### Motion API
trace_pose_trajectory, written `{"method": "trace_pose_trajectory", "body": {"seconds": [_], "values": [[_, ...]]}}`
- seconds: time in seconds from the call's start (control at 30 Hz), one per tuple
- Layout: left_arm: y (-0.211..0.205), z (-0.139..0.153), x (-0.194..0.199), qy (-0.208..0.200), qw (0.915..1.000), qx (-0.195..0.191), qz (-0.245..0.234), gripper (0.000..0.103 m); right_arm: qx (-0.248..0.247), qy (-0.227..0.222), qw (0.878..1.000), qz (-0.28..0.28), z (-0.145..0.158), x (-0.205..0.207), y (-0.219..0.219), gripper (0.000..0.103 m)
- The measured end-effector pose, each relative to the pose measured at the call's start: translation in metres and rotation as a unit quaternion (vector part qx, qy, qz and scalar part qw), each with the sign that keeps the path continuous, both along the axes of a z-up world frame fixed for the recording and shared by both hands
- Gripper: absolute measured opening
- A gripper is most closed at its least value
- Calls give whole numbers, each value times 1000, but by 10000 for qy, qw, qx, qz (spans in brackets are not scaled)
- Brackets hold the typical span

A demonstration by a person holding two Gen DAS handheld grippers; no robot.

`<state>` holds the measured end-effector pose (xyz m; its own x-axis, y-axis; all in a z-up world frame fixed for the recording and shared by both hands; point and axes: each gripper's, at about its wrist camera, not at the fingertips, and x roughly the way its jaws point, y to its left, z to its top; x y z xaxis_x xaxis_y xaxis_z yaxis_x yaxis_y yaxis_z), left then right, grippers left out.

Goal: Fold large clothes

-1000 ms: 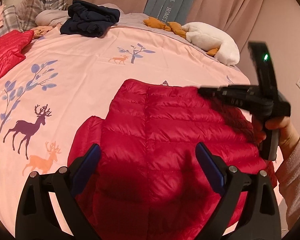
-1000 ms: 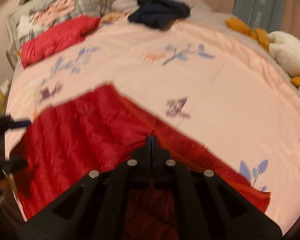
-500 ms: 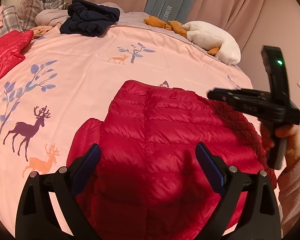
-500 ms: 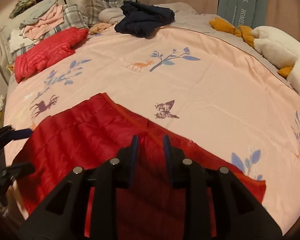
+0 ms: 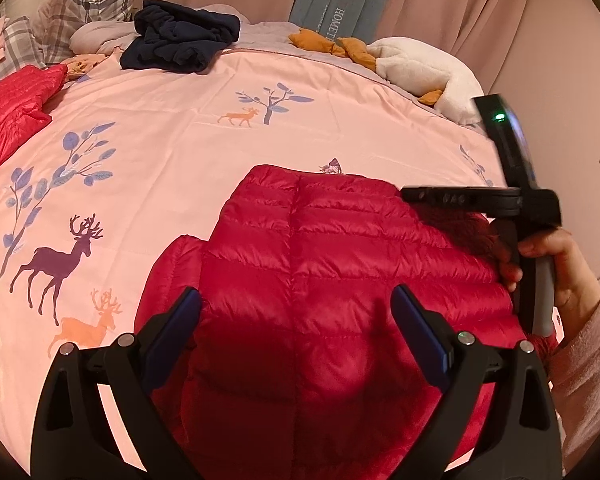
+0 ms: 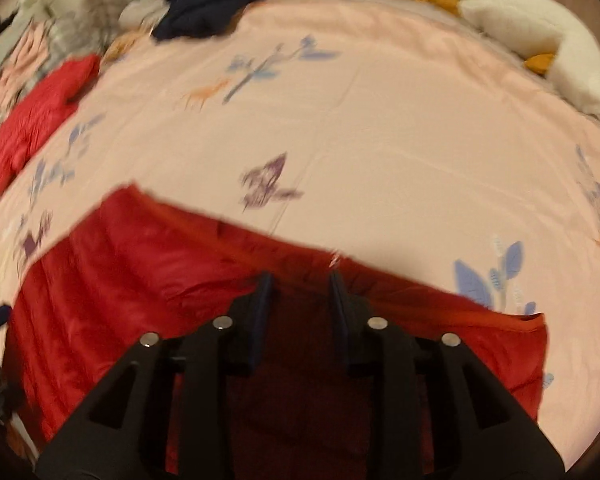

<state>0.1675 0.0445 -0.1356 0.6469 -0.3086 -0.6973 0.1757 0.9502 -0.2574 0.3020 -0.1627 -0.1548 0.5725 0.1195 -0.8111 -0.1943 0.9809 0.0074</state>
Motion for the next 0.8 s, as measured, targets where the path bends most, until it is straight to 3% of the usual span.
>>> {"method": "trace_pose_trajectory", "body": {"seconds": [0.1,0.17,0.37,0.57,0.8], "values": [[-2,3,-4,-59,10000,21,-9,96,145,-368,9992,-78,19,-25,-15,32],[-4,6,-7,-114,9999,53,-34,96,219,-571,9981,-88,31,-46,-24,38],[-22,17,-18,-314,9990,159,-265,96,169,-788,9967,-97,37,-110,-43,42],[-43,11,-23,-432,9975,410,-370,96,116,-1103,9930,-416,28,-174,-57,63],[-64,-21,-15,-268,9936,990,-476,98,-19,-841,9945,-626,-12,-195,-66,65]]}}
